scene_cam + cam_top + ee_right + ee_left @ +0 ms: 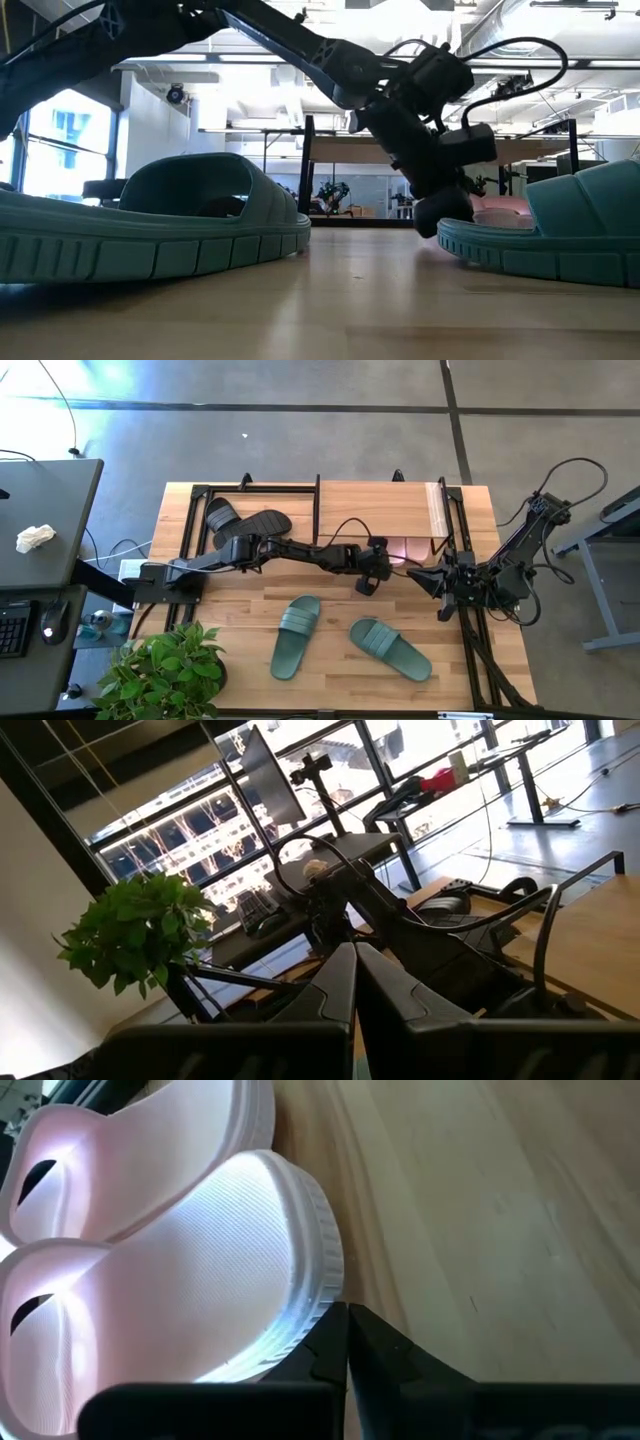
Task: Pick and place slides into the shelf
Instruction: Put the pink slide under the shelf, then put the right green slide under the shelf
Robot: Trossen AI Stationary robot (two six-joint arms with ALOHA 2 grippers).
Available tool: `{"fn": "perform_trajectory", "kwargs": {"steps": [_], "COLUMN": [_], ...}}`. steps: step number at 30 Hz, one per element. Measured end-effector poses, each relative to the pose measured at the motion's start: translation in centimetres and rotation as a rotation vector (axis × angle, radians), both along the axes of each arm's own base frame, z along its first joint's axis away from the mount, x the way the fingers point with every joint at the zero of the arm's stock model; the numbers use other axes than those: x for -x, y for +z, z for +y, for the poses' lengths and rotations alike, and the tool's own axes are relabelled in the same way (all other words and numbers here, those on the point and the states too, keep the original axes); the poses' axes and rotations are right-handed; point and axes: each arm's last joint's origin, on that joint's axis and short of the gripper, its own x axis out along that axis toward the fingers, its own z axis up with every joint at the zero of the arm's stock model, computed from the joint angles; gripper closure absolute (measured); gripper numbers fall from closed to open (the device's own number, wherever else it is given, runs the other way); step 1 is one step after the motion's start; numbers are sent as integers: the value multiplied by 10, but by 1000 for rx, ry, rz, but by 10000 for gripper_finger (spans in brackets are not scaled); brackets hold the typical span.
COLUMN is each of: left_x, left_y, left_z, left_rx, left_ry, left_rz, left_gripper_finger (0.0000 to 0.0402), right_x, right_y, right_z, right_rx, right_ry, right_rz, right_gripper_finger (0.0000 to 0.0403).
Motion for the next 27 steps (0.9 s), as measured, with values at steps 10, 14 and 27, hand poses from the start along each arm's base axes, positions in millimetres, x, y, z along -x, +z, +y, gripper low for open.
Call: {"fn": "perform_trajectory", "kwargs": {"steps": [10, 14, 27], "left_x": [1, 4, 10], "left_y": [-1, -5, 18], "left_z": [0, -5, -27], "left_rx": [4, 73, 227], "left_ry": [-1, -24, -57], "left_rz": [15, 62, 77], "left_gripper_finger": [399, 401, 399], "right_x": [0, 0, 0], "right_y": [0, 0, 0], "right_z": [0, 0, 0], "right_rx": [-2, -4, -8], "right_ry": [-10, -9, -8], "right_rz": [0, -1, -1], "right_gripper_finger": [403, 403, 403]}}
